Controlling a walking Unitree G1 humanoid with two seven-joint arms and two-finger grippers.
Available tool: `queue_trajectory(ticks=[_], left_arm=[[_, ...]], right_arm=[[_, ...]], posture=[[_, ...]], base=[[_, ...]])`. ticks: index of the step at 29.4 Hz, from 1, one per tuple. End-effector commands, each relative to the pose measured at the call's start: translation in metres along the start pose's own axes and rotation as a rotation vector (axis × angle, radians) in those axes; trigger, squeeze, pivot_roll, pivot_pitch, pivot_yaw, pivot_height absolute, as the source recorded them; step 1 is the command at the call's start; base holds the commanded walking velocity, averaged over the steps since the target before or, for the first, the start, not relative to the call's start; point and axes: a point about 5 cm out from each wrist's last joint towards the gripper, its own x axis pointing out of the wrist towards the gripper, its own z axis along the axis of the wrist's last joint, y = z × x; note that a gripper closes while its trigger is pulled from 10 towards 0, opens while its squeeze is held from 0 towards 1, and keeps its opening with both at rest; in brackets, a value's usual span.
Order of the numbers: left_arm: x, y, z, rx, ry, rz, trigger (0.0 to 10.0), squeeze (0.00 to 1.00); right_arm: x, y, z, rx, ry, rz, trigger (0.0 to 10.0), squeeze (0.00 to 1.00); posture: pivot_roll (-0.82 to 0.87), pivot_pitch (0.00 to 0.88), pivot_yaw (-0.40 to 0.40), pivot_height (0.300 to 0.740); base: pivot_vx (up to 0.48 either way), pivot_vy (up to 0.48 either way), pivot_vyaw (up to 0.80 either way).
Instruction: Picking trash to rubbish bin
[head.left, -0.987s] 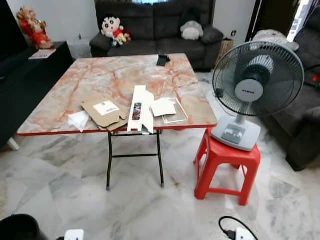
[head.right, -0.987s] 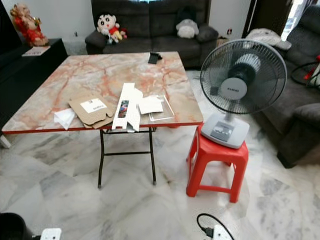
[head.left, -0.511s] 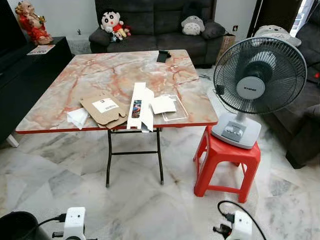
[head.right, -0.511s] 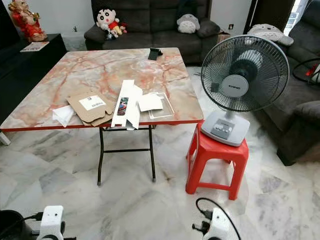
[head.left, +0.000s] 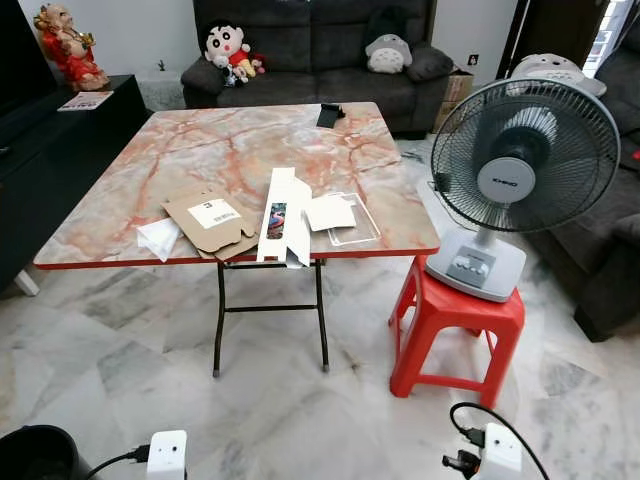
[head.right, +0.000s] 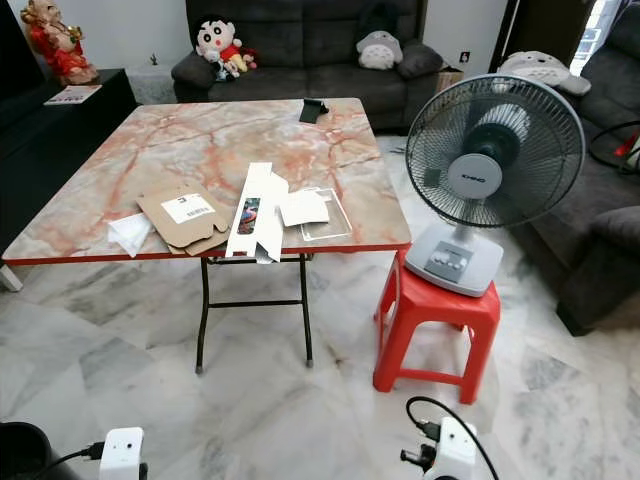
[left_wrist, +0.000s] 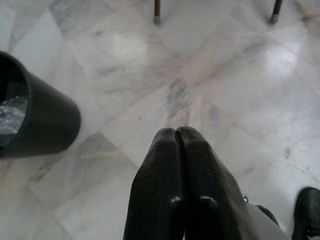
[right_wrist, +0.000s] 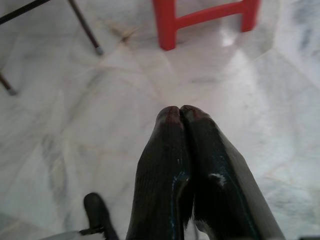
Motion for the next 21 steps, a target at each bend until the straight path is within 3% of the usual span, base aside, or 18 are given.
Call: queue_trajectory(ticks=[1,5,10,13,21], left_arm=[[0.001,0.002,0.001,0.0,0.01,0.011,10.0,0.0],[0.001,0.003,0.002,-0.008,0.006,0.017,10.0,0.0],[0.002,0.019,0.008,0.032,-0.009,0.029,10.0,0.0],[0.002,0.02,0.008,0.033,-0.008,0.033,10.0,0.0],[0.001,0.009,0.0,0.041,0.025,0.006,10.0,0.0]], right_arm=[[0.002,0.0,0.006,0.002,-0.01,0.001,10.0,0.0],[0.002,0.0,0.008,0.0,-0.013,0.002,10.0,0.0],[0.003,0.011,0.007,0.034,-0.031,0.017,10.0,0.0],[0.003,0.012,0.005,0.034,-0.026,0.02,10.0,0.0],[0.001,0.005,0.002,0.035,-0.012,-0.003,10.0,0.0]], posture=[[-0.08,0.089,0.023,0.74],[-0.07,0.104,0.032,0.74],[-0.05,0.099,0.074,0.74],[-0.04,0.093,0.083,0.74],[-0.06,0.055,0.073,0.74]], base=[[0.0,0.0,0.0],[0.0,0.0,0.0],[0.0,0.0,0.0],[0.0,0.0,0.0],[0.0,0.0,0.0]])
